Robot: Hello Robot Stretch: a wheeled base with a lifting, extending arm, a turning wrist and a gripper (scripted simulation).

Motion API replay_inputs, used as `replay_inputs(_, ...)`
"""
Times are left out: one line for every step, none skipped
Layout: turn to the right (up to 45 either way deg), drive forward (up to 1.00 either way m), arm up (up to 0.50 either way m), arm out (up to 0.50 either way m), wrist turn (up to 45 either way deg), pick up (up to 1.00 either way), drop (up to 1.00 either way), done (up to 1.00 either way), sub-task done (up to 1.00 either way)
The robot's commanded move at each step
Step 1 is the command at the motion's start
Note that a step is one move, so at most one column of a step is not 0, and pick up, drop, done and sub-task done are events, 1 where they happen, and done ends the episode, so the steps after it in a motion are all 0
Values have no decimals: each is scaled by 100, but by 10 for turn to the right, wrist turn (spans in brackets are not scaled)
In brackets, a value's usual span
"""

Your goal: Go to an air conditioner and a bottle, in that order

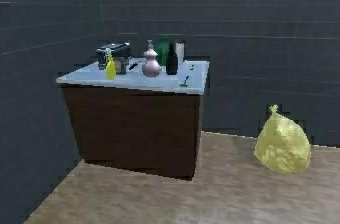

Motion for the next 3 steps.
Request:
replay_inputs(0,85,0,0,0,0,0,0,0)
replay_inputs(-240,0,0,0,0,0,0,0,0)
replay_inputs(0,0,0,0,0,0,0,0,100)
